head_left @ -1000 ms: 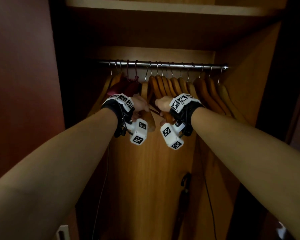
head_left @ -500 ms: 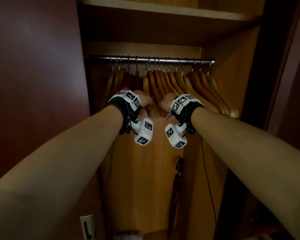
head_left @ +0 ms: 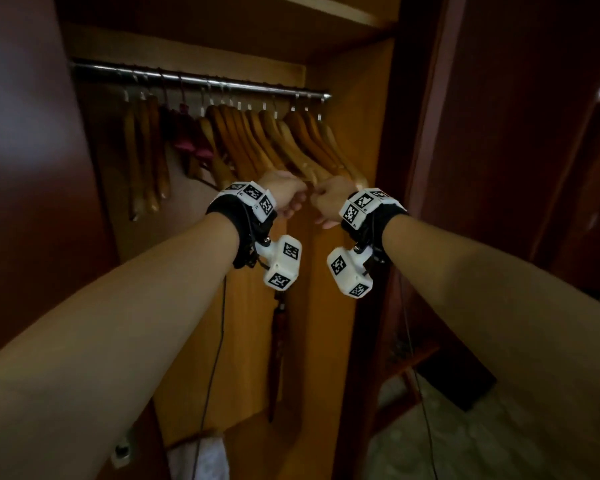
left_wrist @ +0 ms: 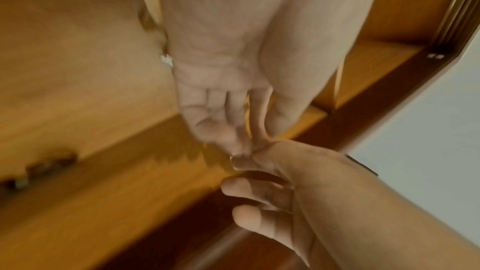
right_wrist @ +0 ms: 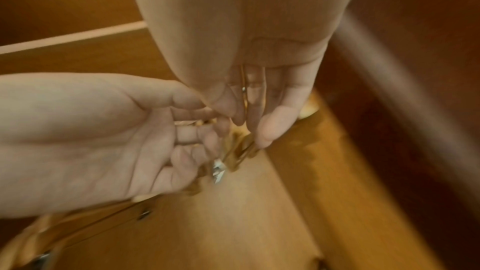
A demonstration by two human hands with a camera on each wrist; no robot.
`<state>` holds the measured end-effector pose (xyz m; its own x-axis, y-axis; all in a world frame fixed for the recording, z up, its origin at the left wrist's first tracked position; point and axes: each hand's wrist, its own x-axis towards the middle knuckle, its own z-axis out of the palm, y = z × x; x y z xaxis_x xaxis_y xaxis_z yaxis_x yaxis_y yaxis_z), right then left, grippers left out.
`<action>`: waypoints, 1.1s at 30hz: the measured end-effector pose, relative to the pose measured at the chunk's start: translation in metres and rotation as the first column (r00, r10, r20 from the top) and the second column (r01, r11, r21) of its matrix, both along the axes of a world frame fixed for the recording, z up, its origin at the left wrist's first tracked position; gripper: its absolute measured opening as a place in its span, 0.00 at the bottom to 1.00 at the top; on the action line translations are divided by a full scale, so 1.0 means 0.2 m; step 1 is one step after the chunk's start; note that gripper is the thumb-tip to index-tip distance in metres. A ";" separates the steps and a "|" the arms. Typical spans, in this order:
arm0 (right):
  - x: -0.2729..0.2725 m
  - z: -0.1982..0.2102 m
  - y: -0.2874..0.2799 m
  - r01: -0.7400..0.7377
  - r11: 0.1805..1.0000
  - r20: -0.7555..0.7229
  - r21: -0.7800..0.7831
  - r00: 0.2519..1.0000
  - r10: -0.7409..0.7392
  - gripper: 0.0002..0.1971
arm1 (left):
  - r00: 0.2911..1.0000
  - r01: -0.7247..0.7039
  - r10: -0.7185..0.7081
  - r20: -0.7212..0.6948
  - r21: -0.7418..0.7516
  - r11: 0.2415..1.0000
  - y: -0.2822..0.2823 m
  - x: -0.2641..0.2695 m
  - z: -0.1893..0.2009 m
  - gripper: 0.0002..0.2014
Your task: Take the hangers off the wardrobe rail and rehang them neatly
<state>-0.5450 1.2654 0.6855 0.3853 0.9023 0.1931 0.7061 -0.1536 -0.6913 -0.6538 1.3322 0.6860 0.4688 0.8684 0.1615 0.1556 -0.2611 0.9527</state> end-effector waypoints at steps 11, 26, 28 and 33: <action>0.56 0.00 -0.90 0.294 0.955 0.035 -0.032 0.956 -0.293 0.12 | 0.834 0.474 -0.488 -0.256 -0.118 0.872 -0.73 0.62 -0.03 0.08; 1.20 -0.16 -2.65 0.627 0.762 0.053 -0.165 0.777 -0.628 0.11 | 0.666 0.724 -0.707 -0.236 -0.023 0.690 -2.34 1.46 -0.19 0.07; 1.29 -0.20 -2.84 0.651 0.744 0.039 -0.151 0.756 -0.654 0.10 | 0.634 0.750 -0.731 -0.251 -0.028 0.661 -2.52 1.54 -0.22 0.07; 1.46 -0.28 -3.29 0.704 0.679 -0.023 -0.210 0.690 -0.723 0.11 | 0.561 0.799 -0.772 -0.299 -0.046 0.599 -2.90 1.74 -0.28 0.04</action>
